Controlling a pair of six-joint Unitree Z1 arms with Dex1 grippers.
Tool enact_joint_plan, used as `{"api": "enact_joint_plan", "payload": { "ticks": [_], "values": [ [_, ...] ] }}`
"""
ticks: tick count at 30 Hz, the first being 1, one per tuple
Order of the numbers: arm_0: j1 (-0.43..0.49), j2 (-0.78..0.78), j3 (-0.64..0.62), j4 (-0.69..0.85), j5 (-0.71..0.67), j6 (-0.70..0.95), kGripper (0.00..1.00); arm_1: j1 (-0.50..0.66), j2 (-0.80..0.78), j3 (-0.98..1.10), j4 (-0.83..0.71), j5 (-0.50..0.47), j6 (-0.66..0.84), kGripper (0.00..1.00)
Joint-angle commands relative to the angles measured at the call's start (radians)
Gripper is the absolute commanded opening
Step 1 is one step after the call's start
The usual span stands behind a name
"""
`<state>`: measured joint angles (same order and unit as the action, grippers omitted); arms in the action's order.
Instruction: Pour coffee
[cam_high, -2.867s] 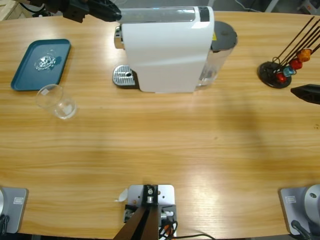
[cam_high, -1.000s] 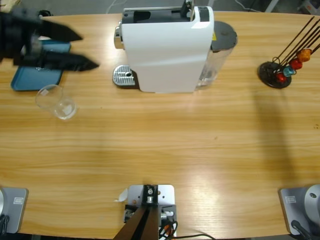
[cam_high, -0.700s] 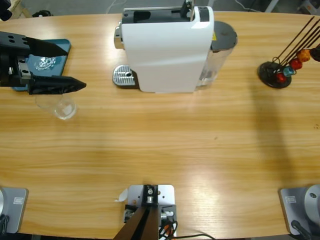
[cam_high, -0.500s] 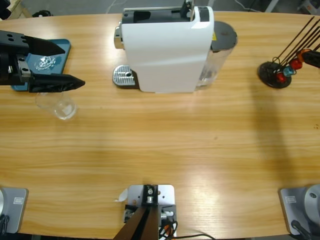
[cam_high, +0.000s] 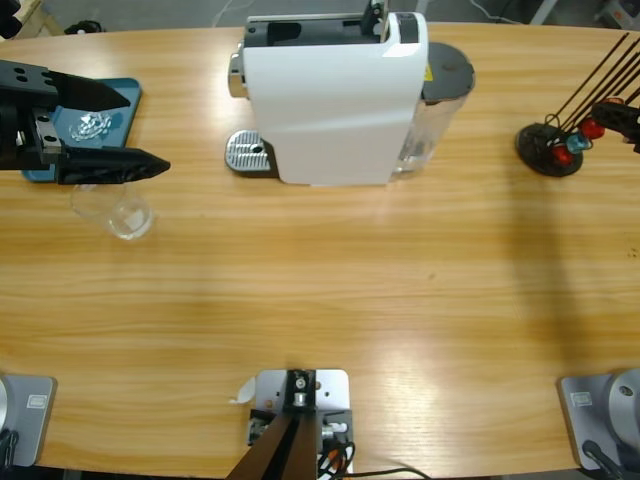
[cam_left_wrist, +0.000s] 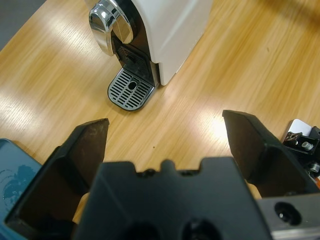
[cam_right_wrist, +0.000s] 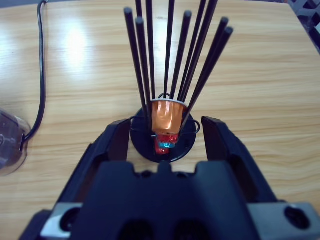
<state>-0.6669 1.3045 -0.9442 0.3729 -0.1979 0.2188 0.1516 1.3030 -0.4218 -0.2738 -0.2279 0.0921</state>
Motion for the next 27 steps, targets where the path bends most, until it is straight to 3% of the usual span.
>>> {"api": "enact_joint_plan", "payload": {
  "ticks": [1, 8, 10, 15, 18, 27],
  "values": [
    [-0.013, 0.012, 0.010, -0.003, 0.012, -0.009, 1.000, -0.018, 0.070, 0.032, -0.036, 0.027, 0.005, 0.499],
    [-0.013, 0.016, 0.008, -0.003, 0.014, -0.009, 1.000, -0.024, 0.086, 0.034, -0.039, 0.028, 0.002, 0.493],
    [-0.013, 0.017, 0.009, -0.004, 0.014, -0.009, 1.000, -0.026, 0.076, 0.036, -0.041, 0.024, -0.001, 0.389],
    [-0.013, 0.021, 0.010, -0.005, 0.012, -0.010, 1.000, -0.033, 0.076, 0.041, -0.053, 0.025, -0.003, 0.374],
    [-0.013, 0.021, 0.010, -0.005, 0.011, -0.010, 1.000, -0.039, 0.080, 0.045, -0.064, 0.028, -0.012, 0.260],
    [-0.013, 0.024, 0.014, -0.005, 0.006, -0.010, 1.000, -0.050, 0.088, 0.049, -0.090, 0.032, -0.017, 0.254]
  ]
}}
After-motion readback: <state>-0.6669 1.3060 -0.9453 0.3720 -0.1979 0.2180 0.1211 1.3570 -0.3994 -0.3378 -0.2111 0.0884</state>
